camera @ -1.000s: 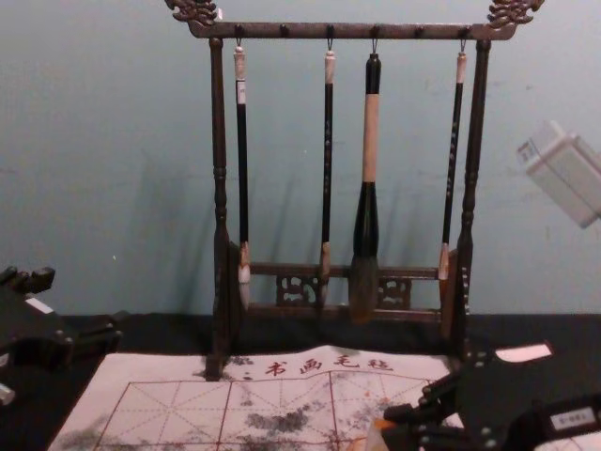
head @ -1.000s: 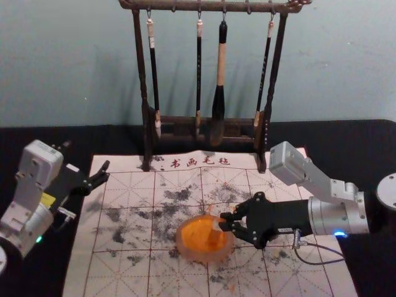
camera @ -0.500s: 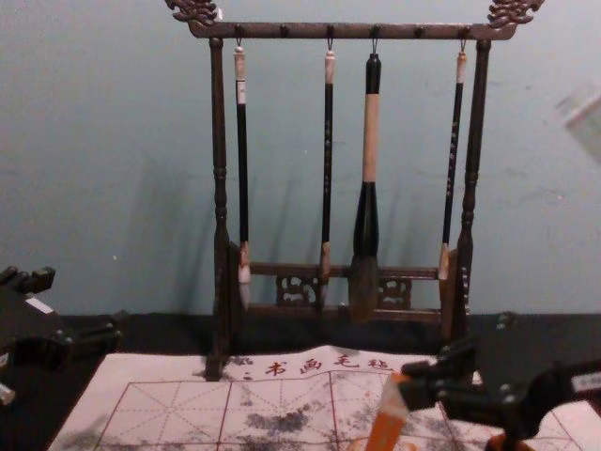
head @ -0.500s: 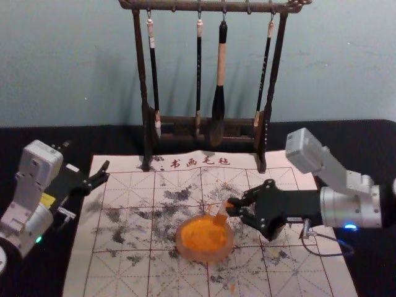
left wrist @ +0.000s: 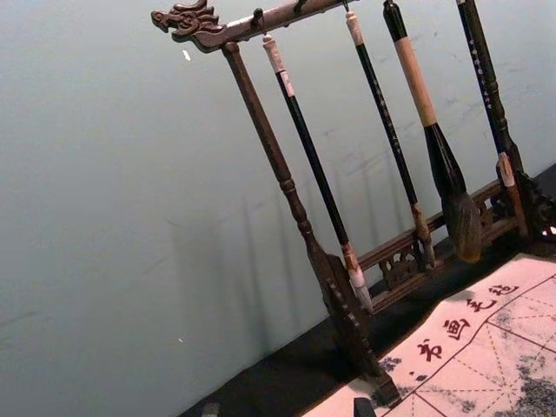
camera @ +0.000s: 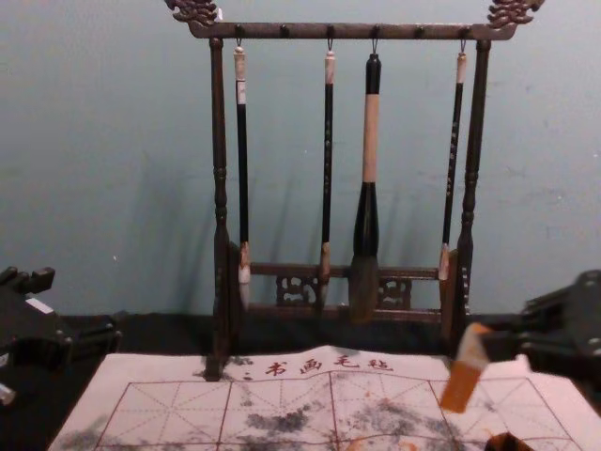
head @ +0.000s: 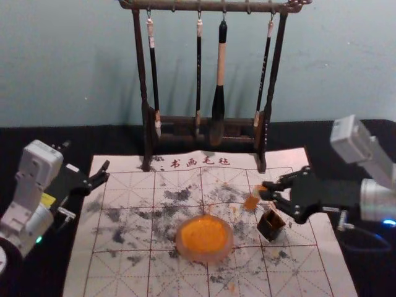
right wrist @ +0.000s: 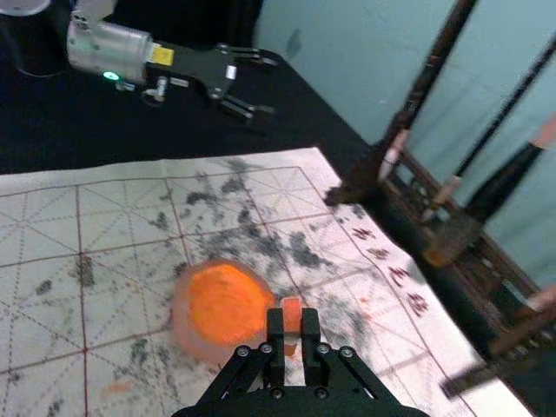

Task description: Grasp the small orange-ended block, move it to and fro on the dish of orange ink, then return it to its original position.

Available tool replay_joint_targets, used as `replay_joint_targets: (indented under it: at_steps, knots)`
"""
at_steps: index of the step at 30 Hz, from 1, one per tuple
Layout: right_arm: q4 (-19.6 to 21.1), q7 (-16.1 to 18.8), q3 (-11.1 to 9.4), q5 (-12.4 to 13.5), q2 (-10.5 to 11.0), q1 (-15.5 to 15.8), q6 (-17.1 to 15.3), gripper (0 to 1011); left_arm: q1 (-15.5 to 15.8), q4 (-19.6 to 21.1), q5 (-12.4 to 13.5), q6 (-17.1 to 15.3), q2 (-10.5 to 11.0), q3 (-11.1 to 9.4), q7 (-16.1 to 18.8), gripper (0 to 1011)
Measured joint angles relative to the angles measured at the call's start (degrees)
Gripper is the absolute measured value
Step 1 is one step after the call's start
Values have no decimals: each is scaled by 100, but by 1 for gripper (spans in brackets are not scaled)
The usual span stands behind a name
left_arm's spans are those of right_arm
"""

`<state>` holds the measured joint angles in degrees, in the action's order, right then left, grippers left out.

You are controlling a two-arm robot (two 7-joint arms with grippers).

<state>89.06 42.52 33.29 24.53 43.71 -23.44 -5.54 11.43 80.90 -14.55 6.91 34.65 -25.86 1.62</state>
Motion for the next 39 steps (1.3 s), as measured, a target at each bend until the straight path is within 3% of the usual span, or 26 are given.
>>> replay_joint_targets:
  at_steps: [6, 15, 39]
  knots:
    - [164, -135, -243, 71, 250, 252, -41, 84, 0, 0, 0, 0, 0, 0, 0, 1001]
    - [153, -216, -459, 163, 355, 518, -58, 84, 0, 0, 0, 0, 0, 0, 0, 1001]
    - [-12, -114, -461, 135, 266, 674, -146, 83, 0, 0, 0, 0, 0, 0, 0, 1001]
